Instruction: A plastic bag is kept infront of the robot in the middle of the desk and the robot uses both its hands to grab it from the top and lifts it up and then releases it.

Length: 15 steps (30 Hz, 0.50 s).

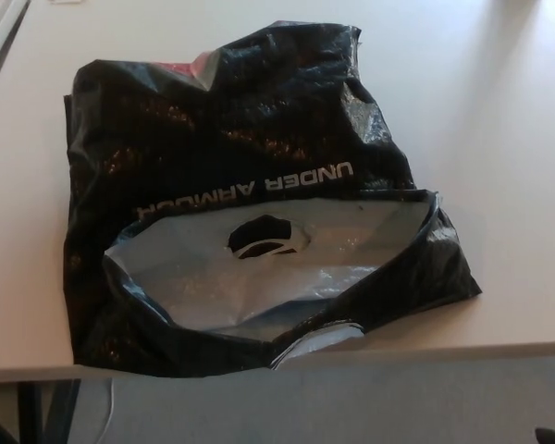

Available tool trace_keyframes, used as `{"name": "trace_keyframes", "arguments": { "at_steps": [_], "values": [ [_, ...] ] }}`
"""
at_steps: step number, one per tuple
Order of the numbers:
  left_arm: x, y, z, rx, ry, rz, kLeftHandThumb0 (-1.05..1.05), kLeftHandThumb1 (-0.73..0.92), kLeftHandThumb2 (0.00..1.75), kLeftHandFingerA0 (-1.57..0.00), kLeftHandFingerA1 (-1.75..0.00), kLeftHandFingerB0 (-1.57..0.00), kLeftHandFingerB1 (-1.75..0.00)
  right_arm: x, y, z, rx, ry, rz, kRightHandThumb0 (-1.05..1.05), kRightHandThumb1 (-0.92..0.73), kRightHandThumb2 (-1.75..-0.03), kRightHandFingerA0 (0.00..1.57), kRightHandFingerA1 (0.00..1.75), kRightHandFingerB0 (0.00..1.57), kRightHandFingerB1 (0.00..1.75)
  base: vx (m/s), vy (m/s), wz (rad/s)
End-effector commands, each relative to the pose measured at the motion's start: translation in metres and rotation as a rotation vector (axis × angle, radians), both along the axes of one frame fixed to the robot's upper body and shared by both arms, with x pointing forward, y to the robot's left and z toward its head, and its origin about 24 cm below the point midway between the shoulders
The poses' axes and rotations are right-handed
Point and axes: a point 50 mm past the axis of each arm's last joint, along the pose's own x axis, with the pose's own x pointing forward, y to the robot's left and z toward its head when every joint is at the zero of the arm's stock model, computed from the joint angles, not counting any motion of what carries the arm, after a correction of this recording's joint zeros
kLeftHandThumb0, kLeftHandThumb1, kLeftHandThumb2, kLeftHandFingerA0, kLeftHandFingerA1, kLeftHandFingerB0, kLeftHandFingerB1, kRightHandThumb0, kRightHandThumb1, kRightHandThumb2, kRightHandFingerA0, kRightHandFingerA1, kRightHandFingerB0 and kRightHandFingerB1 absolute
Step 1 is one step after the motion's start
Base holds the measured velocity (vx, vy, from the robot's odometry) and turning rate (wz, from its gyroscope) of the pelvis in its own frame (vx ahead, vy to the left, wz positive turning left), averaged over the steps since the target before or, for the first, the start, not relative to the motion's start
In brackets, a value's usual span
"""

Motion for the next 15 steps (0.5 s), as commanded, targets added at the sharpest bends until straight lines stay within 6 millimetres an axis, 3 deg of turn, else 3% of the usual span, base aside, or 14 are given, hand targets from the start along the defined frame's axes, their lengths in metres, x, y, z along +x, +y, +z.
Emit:
{"name": "trace_keyframes", "arguments": {
  "at_steps": [1, 4, 5, 7, 8, 9, 10, 11, 12, 13, 14, 15],
  "values": [
    [0.001, -0.004, 0.098, 0.096, -0.591, -0.011, -0.24, 0.59, 0.60, -0.59, -0.42, -0.29, -0.34, 0.013, 0.006, 0.086, -0.093, -0.425, 0.148, -0.40, -0.56, -0.56, 0.59, 0.45, 0.26, 0.33, 0.00, 0.000, 0.00],
    [0.000, -0.005, 0.100, 0.113, -0.602, -0.013, -0.21, 0.58, 0.57, -0.61, -0.41, -0.30, -0.33, 0.013, 0.006, 0.089, -0.153, -0.475, 0.155, -0.39, -0.54, -0.56, 0.51, 0.43, 0.27, 0.33, 0.00, 0.000, 0.00],
    [0.000, -0.005, 0.101, 0.131, -0.607, -0.014, -0.23, 0.57, 0.57, -0.60, -0.41, -0.31, -0.33, 0.013, 0.006, 0.091, -0.177, -0.522, 0.159, -0.47, -0.44, -0.68, 0.34, 0.46, 0.20, 0.39, 0.00, 0.000, 0.00],
    [0.000, -0.006, 0.102, 0.137, -0.633, -0.012, -0.22, 0.57, 0.57, -0.60, -0.41, -0.31, -0.33, 0.011, 0.007, 0.093, -0.219, -0.575, 0.165, -0.50, -0.44, -0.68, 0.34, 0.46, 0.19, 0.39, 0.00, 0.000, 0.00],
    [0.000, -0.007, 0.103, 0.132, -0.655, -0.014, -0.23, 0.56, 0.57, -0.56, -0.40, -0.32, -0.32, 0.009, 0.008, 0.095, -0.264, -0.583, 0.169, -0.57, -0.44, -0.72, 0.24, 0.44, 0.13, 0.37, 0.00, 0.000, 0.00],
    [-0.001, -0.008, 0.104, 0.121, -0.664, -0.019, -0.20, 0.56, 0.57, -0.50, -0.39, -0.30, -0.32, 0.007, 0.009, 0.097, -0.272, -0.604, 0.170, -0.50, -0.42, -0.68, 0.24, 0.45, 0.14, 0.37, 0.00, 0.000, 0.00],
    [-0.003, -0.010, 0.106, 0.099, -0.695, -0.026, -0.19, 0.54, 0.56, -0.47, -0.38, -0.31, -0.32, 0.004, 0.012, 0.100, -0.293, -0.649, 0.174, -0.27, -0.36, -0.90, 0.08, 0.52, 0.07, 0.50, 0.00, 0.000, 0.00],
    [-0.003, -0.010, 0.106, 0.090, -0.719, -0.026, -0.19, 0.54, 0.56, -0.47, -0.38, -0.31, -0.32, 0.003, 0.012, 0.101, -0.313, -0.668, 0.180, -0.27, -0.36, -0.90, 0.08, 0.52, 0.07, 0.50, 0.00, 0.000, 0.00],
    [-0.003, -0.011, 0.107, 0.089, -0.760, -0.037, -0.14, 0.37, 0.84, -0.35, -0.57, -0.17, -0.49, 0.001, 0.013, 0.102, -0.341, -0.692, 0.188, -0.47, -0.52, -0.57, 0.20, 0.36, 0.15, 0.29, 0.00, 0.000, 0.00],
    [-0.003, -0.011, 0.107, 0.089, -0.777, -0.042, -0.14, 0.37, 0.84, -0.35, -0.57, -0.17, -0.49, 0.001, 0.013, 0.103, -0.351, -0.702, 0.191, -0.47, -0.52, -0.57, 0.20, 0.36, 0.15, 0.29, 0.00, 0.000, 0.00],
    [-0.005, -0.010, 0.109, 0.149, -0.806, -0.055, -0.24, 0.53, 0.56, -0.40, -0.35, -0.27, -0.31, -0.002, 0.016, 0.106, -0.378, -0.743, 0.190, -0.30, -0.35, -0.89, 0.01, 0.50, 0.00, 0.48, 0.00, 0.000, 0.00],
    [-0.005, -0.011, 0.110, 0.154, -0.834, -0.043, -0.25, 0.52, 0.55, -0.42, -0.36, -0.29, -0.31, -0.003, 0.018, 0.108, -0.399, -0.766, 0.196, -0.51, -0.34, -0.74, 0.07, 0.45, 0.00, 0.35, 0.00, 0.000, 0.00]
  ]
}}
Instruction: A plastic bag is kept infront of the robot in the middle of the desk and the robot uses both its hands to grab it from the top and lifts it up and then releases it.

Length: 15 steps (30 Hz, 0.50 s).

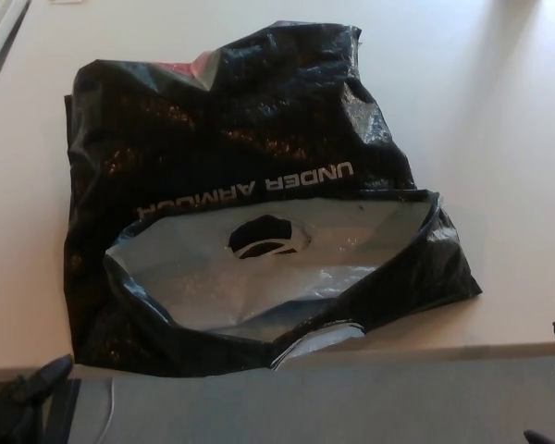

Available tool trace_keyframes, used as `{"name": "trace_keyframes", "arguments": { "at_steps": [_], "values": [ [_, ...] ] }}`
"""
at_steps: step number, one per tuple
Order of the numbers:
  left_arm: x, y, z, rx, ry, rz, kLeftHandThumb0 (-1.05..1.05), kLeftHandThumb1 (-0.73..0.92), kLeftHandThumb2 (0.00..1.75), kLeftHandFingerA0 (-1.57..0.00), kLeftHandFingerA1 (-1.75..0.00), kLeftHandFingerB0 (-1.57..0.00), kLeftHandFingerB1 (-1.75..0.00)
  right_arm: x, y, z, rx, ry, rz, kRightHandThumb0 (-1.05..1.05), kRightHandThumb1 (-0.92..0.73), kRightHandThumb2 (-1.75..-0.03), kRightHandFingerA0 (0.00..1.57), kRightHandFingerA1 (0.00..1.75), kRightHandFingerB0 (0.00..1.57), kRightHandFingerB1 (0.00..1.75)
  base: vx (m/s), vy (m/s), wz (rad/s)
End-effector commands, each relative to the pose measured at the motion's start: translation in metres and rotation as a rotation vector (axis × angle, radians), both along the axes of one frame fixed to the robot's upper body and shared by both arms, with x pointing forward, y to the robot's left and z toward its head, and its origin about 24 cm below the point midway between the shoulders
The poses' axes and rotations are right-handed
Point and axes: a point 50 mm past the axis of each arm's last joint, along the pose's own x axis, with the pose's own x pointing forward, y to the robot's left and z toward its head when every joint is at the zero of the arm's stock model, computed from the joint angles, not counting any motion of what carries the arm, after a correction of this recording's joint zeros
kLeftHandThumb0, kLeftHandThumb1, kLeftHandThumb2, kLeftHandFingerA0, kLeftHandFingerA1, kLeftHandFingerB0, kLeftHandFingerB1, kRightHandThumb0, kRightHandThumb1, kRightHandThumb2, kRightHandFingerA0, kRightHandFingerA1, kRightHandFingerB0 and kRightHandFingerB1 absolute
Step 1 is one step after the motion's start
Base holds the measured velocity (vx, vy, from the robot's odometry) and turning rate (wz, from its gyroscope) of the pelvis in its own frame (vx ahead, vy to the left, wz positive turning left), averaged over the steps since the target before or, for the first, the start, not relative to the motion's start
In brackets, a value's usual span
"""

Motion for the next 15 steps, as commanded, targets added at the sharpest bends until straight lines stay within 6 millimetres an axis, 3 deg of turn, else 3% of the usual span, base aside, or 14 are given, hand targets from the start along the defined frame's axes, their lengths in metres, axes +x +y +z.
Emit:
{"name": "trace_keyframes", "arguments": {
  "at_steps": [1, 3, 4, 5, 6, 7, 10, 11, 12, 14, 15],
  "values": [
    [-0.011, -0.003, 0.034, 0.100, -0.394, -0.015, -0.26, 0.53, 0.56, -0.51, -0.37, -0.27, -0.31, -0.015, 0.013, 0.038, -0.267, -0.378, 0.074, -0.53, -0.34, -0.72, 0.04, 0.43, 0.03, 0.30, 0.00, 0.000, 0.00],
    [-0.013, -0.005, 0.035, 0.107, -0.421, -0.001, -0.23, 0.52, 0.55, -0.48, -0.36, -0.27, -0.31, -0.018, 0.017, 0.041, -0.294, -0.396, 0.080, -0.54, -0.34, -0.72, 0.04, 0.43, 0.04, 0.23, 0.00, 0.000, 0.00],
    [-0.014, -0.005, 0.035, 0.108, -0.421, -0.002, -0.24, 0.52, 0.56, -0.33, -0.33, -0.25, -0.30, -0.019, 0.017, 0.041, -0.300, -0.394, 0.078, -0.62, -0.37, -0.70, 0.06, 0.41, 0.10, 0.10, 0.00, 0.000, 0.00],
    [-0.015, -0.005, 0.035, 0.109, -0.421, -0.003, -0.24, 0.52, 0.56, -0.33, -0.33, -0.25, -0.30, -0.020, 0.017, 0.041, -0.307, -0.391, 0.076, -0.62, -0.37, -0.70, 0.06, 0.41, 0.10, 0.10, 0.00, 0.000, 0.00],
    [-0.014, -0.004, 0.034, 0.127, -0.398, 0.006, -0.32, 0.50, 0.60, -0.15, -0.32, -0.16, -0.30, -0.021, 0.018, 0.042, -0.348, -0.372, 0.076, -0.55, -0.44, -0.53, 0.10, 0.33, 0.00, 0.19, 0.00, 0.000, 0.00],
    [-0.010, -0.001, 0.034, 0.148, -0.386, 0.005, -0.19, 0.48, 0.93, 0.00, -0.49, 0.00, -0.47, -0.021, 0.018, 0.044, -0.373, -0.357, 0.083, -0.55, -0.36, -0.73, 0.03, 0.40, 0.03, 0.10, 0.00, 0.000, 0.00],
    [-0.002, 0.005, 0.032, 0.173, -0.312, -0.002, -0.22, 0.44, 0.92, 0.00, -0.48, 0.00, -0.49, -0.021, 0.020, 0.045, -0.406, -0.339, 0.099, -0.53, -0.37, -0.73, 0.00, 0.43, 0.07, 0.07, 0.00, 0.000, 0.00],
    [0.001, 0.008, 0.033, 0.184, -0.292, -0.005, -0.32, 0.48, 0.56, -0.13, -0.30, -0.09, -0.22, -0.022, 0.021, 0.045, -0.424, -0.340, 0.092, -0.49, -0.33, -0.74, 0.00, 0.44, 0.00, 0.13, 0.00, 0.000, 0.00],
    [0.002, 0.009, 0.033, 0.185, -0.275, -0.007, -0.38, 0.44, 0.62, -0.07, -0.32, -0.09, -0.23, -0.022, 0.021, 0.045, -0.441, -0.340, 0.092, -0.57, -0.38, -0.53, 0.09, 0.37, 0.00, 0.10, 0.00, 0.000, 0.00],
    [0.008, 0.013, 0.032, 0.188, -0.259, -0.012, -0.31, 0.45, 0.55, -0.12, -0.29, -0.10, -0.23, -0.020, 0.021, 0.049, -0.471, -0.335, 0.084, -0.56, -0.38, -0.54, 0.06, 0.35, 0.00, 0.06, 0.00, 0.000, 0.00],
    [0.011, 0.016, 0.032, 0.201, -0.259, -0.009, -0.29, 0.46, 0.54, -0.12, -0.28, -0.10, -0.26, -0.019, 0.020, 0.049, -0.474, -0.325, 0.076, -0.53, -0.33, -0.68, 0.07, 0.39, 0.00, 0.03, 0.00, 0.000, 0.00]
  ]
}}
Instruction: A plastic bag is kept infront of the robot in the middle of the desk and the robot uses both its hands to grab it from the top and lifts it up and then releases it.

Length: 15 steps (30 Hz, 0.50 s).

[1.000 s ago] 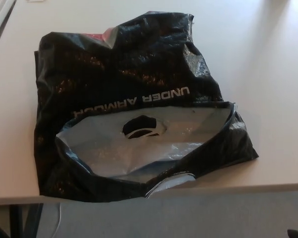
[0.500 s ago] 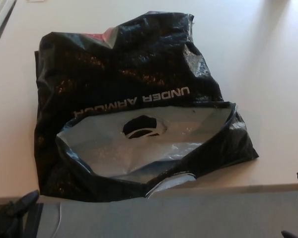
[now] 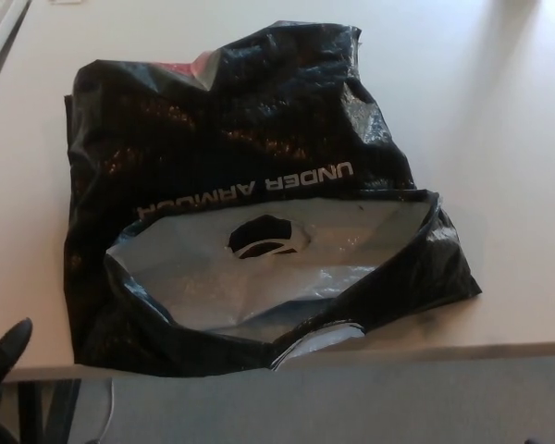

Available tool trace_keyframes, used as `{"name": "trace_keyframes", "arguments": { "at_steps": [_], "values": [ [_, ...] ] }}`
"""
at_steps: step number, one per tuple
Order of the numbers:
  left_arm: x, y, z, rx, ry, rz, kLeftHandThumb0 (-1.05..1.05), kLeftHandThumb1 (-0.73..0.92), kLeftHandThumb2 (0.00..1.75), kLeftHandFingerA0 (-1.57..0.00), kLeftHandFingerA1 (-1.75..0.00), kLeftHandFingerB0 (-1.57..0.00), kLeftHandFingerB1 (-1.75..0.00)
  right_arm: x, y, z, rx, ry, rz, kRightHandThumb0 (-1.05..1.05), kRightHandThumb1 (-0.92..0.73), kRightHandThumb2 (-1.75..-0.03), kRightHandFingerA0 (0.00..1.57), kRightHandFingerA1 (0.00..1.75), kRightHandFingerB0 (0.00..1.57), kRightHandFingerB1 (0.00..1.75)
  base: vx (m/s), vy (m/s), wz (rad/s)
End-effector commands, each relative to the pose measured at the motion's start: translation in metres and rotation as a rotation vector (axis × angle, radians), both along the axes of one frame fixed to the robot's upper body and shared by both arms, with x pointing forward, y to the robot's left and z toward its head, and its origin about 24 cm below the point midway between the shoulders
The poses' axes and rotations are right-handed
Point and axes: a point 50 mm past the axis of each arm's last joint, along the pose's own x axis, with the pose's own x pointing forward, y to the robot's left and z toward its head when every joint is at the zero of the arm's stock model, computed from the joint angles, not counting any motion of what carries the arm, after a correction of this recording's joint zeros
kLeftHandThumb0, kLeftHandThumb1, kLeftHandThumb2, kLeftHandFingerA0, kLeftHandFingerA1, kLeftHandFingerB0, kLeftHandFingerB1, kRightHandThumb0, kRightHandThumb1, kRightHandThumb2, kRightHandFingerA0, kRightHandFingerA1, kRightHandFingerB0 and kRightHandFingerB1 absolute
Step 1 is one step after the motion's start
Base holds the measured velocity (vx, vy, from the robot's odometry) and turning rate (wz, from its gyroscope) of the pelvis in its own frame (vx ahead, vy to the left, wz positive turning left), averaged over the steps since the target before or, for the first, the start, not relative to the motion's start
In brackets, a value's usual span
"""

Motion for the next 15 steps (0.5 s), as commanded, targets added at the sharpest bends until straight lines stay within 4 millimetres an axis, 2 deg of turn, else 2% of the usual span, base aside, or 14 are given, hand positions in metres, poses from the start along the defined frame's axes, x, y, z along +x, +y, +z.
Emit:
{"name": "trace_keyframes", "arguments": {
  "at_steps": [1, 2, 4, 5, 7, 8, 9, 10, 11, 12, 13, 15],
  "values": [
    [0.013, 0.014, 0.014, 0.153, -0.077, -0.004, -0.19, 0.41, 0.89, 0.00, -0.48, 0.00, -0.48, -0.004, 0.008, 0.021, -0.257, -0.129, 0.024, -0.52, -0.37, -0.54, 0.05, 0.34, 0.00, 0.04, 0.00, 0.000, 0.00],
    [0.019, 0.020, 0.014, 0.186, -0.066, 0.010, -0.19, 0.42, 0.90, 0.00, -0.49, 0.00, -0.48, -0.002, 0.006, 0.021, -0.252, -0.136, 0.014, -0.51, -0.35, -0.73, 0.01, 0.35, 0.00, 0.06, 0.00, 0.000, 0.00],
    [0.031, 0.030, 0.014, 0.206, -0.077, 0.021, -0.19, 0.41, 0.88, 0.00, -0.49, 0.00, -0.48, 0.004, 0.004, 0.021, -0.264, -0.152, 0.005, -0.52, -0.35, -0.74, 0.01, 0.35, 0.00, 0.07, 0.00, 0.000, 0.00],
    [0.037, 0.033, 0.013, 0.206, -0.074, 0.029, -0.32, 0.44, 0.56, -0.10, -0.30, -0.10, -0.26, 0.006, 0.004, 0.022, -0.274, -0.158, 0.000, -0.54, -0.36, -0.74, 0.01, 0.35, 0.00, 0.06, 0.00, 0.000, 0.00],
    [0.045, 0.041, 0.009, 0.248, -0.038, 0.040, -0.29, 0.45, 0.56, -0.08, -0.25, -0.12, -0.27, 0.010, 0.003, 0.023, -0.283, -0.183, -0.002, -0.54, -0.36, -0.74, 0.01, 0.36, 0.00, 0.07, 0.00, 0.000, 0.00],
    [0.050, 0.046, 0.008, 0.310, -0.013, 0.053, -0.36, 0.43, 0.60, -0.08, -0.23, -0.10, -0.26, 0.014, 0.003, 0.024, -0.292, -0.191, -0.005, -0.54, -0.35, -0.75, 0.01, 0.39, 0.00, 0.09, 0.00, 0.000, 0.00],
    [0.056, 0.051, 0.007, 0.353, 0.016, 0.063, -0.17, 0.36, 0.85, -0.02, -0.49, 0.00, -0.46, 0.019, 0.004, 0.025, -0.297, -0.194, -0.009, -0.52, -0.34, -0.71, 0.05, 0.44, 0.00, 0.10, 0.00, 0.000, 0.00],
    [0.058, 0.052, 0.006, 0.362, 0.023, 0.065, -0.17, 0.36, 0.85, -0.02, -0.49, 0.00, -0.46, 0.020, 0.003, 0.025, -0.299, -0.195, -0.010, -0.52, -0.34, -0.71, 0.05, 0.44, 0.00, 0.10, 0.00, 0.000, 0.00],
    [0.064, 0.056, 0.003, 0.350, 0.047, 0.062, -0.31, 0.44, 0.56, -0.05, -0.23, -0.12, -0.26, 0.024, 0.003, 0.026, -0.310, -0.198, -0.017, -0.60, -0.38, -0.54, 0.09, 0.36, 0.00, 0.10, 0.00, 0.000, 0.00],
    [0.065, 0.057, 0.002, 0.350, 0.048, 0.061, -0.31, 0.44, 0.56, -0.05, -0.23, -0.12, -0.26, 0.024, 0.003, 0.026, -0.312, -0.199, -0.019, -0.60, -0.38, -0.54, 0.09, 0.36, 0.00, 0.10, 0.00, 0.000, 0.00],
    [0.075, 0.061, -0.003, 0.356, 0.082, 0.065, -0.32, 0.44, 0.56, -0.07, -0.25, -0.12, -0.26, 0.029, 0.003, 0.025, -0.311, -0.188, -0.020, -0.58, -0.39, -0.52, 0.19, 0.37, 0.00, 0.12, 0.00, 0.000, 0.00],
    [0.087, 0.067, -0.011, 0.353, 0.133, 0.084, -0.37, 0.44, 0.56, -0.06, -0.24, -0.11, -0.25, 0.035, 0.002, 0.023, -0.313, -0.164, -0.022, -0.61, -0.37, -0.54, 0.20, 0.39, 0.00, 0.17, 0.00, 0.000, 0.00]
  ]
}}
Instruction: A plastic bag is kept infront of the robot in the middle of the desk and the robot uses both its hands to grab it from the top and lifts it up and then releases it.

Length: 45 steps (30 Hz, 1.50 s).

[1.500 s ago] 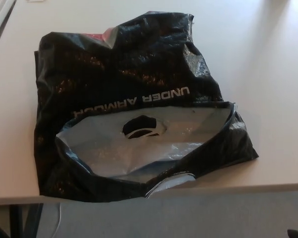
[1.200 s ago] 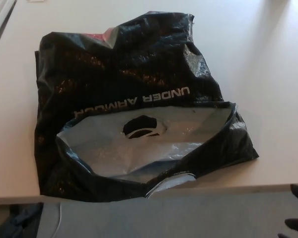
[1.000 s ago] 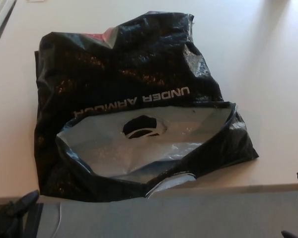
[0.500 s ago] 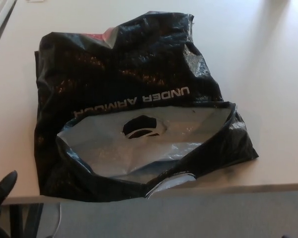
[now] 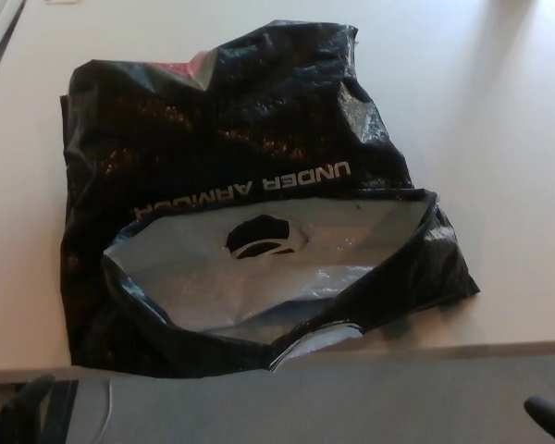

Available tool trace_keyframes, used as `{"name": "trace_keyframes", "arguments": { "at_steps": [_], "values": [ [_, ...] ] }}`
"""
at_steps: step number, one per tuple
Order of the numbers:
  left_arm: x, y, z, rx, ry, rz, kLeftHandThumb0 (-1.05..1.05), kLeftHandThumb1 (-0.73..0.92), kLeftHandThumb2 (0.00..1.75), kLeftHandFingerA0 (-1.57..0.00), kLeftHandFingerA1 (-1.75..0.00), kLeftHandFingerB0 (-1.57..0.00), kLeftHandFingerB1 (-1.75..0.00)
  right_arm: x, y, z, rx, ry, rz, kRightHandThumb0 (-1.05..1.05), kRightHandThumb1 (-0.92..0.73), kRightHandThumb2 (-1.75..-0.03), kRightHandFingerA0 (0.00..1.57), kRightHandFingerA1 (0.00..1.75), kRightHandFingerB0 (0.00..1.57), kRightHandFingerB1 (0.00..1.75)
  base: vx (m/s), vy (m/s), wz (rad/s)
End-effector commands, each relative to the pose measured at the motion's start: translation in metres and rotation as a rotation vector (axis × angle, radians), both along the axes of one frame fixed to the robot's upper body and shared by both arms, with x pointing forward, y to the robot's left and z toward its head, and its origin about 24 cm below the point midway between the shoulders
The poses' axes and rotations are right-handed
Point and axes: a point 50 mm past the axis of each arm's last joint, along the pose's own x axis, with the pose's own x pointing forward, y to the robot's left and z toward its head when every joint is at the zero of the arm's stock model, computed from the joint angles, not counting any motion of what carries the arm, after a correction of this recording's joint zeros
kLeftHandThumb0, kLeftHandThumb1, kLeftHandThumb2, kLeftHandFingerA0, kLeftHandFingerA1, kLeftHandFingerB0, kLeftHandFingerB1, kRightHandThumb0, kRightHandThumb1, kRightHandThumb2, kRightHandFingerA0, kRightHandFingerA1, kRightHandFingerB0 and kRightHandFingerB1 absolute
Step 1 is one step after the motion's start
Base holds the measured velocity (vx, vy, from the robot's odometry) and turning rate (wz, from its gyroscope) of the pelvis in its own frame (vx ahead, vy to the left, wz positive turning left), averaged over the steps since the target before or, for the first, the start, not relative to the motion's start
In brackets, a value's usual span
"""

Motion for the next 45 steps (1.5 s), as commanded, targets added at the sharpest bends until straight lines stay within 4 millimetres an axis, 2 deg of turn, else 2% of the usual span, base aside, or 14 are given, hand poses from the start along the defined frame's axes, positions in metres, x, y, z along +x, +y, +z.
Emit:
{"name": "trace_keyframes", "arguments": {
  "at_steps": [1, 6, 7, 8, 13, 14, 16, 21, 37, 38, 40, 41, 42, 45],
  "values": [
    [0.025, 0.017, -0.017, 0.079, 0.124, 0.080, -0.35, 0.44, 0.56, -0.06, -0.25, -0.11, -0.25, 0.013, -0.004, -0.004, -0.074, 0.018, -0.038, -0.61, -0.37, -0.54, 0.20, 0.39, 0.00, 0.21, 0.00, 0.000, 0.00],
    [0.037, 0.017, -0.032, 0.165, 0.204, 0.061, -0.45, 0.46, 0.58, -0.04, -0.24, -0.08, -0.23, 0.028, -0.011, -0.013, -0.052, 0.069, -0.046, -0.57, -0.34, -0.73, 0.19, 0.48, 0.01, 0.15, 0.00, 0.000, 0.00],
    [0.034, 0.021, -0.034, 0.142, 0.218, 0.075, -0.43, 0.46, 0.58, -0.04, -0.23, -0.08, -0.23, 0.037, -0.009, -0.017, -0.040, 0.081, -0.033, -0.56, -0.40, -0.52, 0.27, 0.38, 0.02, 0.24, 0.00, 0.000, 0.00],
    [0.034, 0.023, -0.038, 0.123, 0.253, 0.070, -0.48, 0.33, 0.73, 0.00, -0.26, -0.02, -0.28, 0.047, -0.010, -0.022, -0.029, 0.112, -0.034, -0.31, -0.14, -0.78, 0.03, 0.48, 0.00, 0.50, 0.00, 0.000, 0.00],
    [0.036, 0.018, -0.050, 0.049, 0.303, 0.058, -0.51, 0.49, 0.55, -0.01, -0.25, -0.06, -0.25, 0.063, -0.015, -0.028, -0.014, 0.172, -0.049, -0.55, -0.41, -0.54, 0.28, 0.39, 0.03, 0.23, 0.00, 0.000, 0.00],
    [0.034, 0.018, -0.054, 0.021, 0.308, 0.065, -0.43, 0.46, 0.57, -0.05, -0.23, -0.07, -0.23, 0.069, -0.015, -0.030, 0.005, 0.192, -0.059, -0.32, -0.20, -0.81, 0.04, 0.48, 0.00, 0.49, 0.02, -0.001, 0.06],
    [0.030, 0.019, -0.060, -0.027, 0.323, 0.077, -0.49, 0.32, 0.73, 0.00, -0.29, -0.02, -0.29, 0.078, -0.013, -0.034, 0.039, 0.215, -0.073, -0.54, -0.43, -0.55, 0.32, 0.41, 0.08, 0.23, 0.00, 0.000, 0.00],
    [0.021, 0.022, -0.071, -0.079, 0.368, 0.096, -0.46, 0.45, 0.58, -0.07, -0.22, -0.08, -0.22, 0.099, -0.007, -0.042, 0.083, 0.255, -0.091, -0.49, -0.42, -0.55, 0.28, 0.40, 0.08, 0.22, 0.00, 0.000, 0.00],
    [0.040, -0.001, -0.060, -0.137, 0.299, 0.038, -0.38, 0.31, 0.75, -0.01, -0.42, 0.00, -0.36, 0.161, 0.021, -0.044, 0.393, 0.376, -0.195, -0.55, -0.37, -0.69, 0.23, 0.45, 0.05, 0.28, 0.00, 0.000, 0.00],
    [0.042, -0.002, -0.059, -0.126, 0.291, 0.033, -0.40, 0.48, 0.54, -0.12, -0.27, -0.08, -0.25, 0.162, 0.020, -0.047, 0.447, 0.383, -0.222, -0.53, -0.37, -0.68, 0.23, 0.45, 0.06, 0.27, 0.00, 0.000, 0.00],
    [0.048, -0.005, -0.054, -0.086, 0.271, 0.014, -0.25, 0.40, 0.90, 0.00, -0.49, 0.00, -0.48, 0.162, 0.018, -0.052, 0.509, 0.384, -0.256, -0.29, -0.34, -0.87, 0.02, 0.48, 0.00, 0.49, 0.00, 0.000, 0.00],
    [0.050, -0.006, -0.052, -0.065, 0.260, 0.000, -0.25, 0.40, 0.90, 0.00, -0.49, 0.00, -0.48, 0.161, 0.017, -0.054, 0.511, 0.387, -0.268, -0.29, -0.34, -0.87, 0.02, 0.48, 0.00, 0.49, 0.00, 0.000, 0.00],
    [0.053, -0.006, -0.051, -0.061, 0.253, -0.001, -0.34, 0.46, 0.56, -0.12, -0.29, -0.10, -0.23, 0.162, 0.016, -0.054, 0.503, 0.387, -0.271, -0.30, -0.34, -0.88, 0.01, 0.48, 0.00, 0.49, 0.00, 0.000, 0.00],
    [0.058, -0.007, -0.048, -0.043, 0.245, -0.005, -0.41, 0.45, 0.59, -0.10, -0.27, -0.10, -0.27, 0.162, 0.015, -0.059, 0.488, 0.396, -0.275, -0.30, -0.32, -0.87, 0.02, 0.49, 0.00, 0.49, 0.00, 0.000, 0.00]
  ]
}}
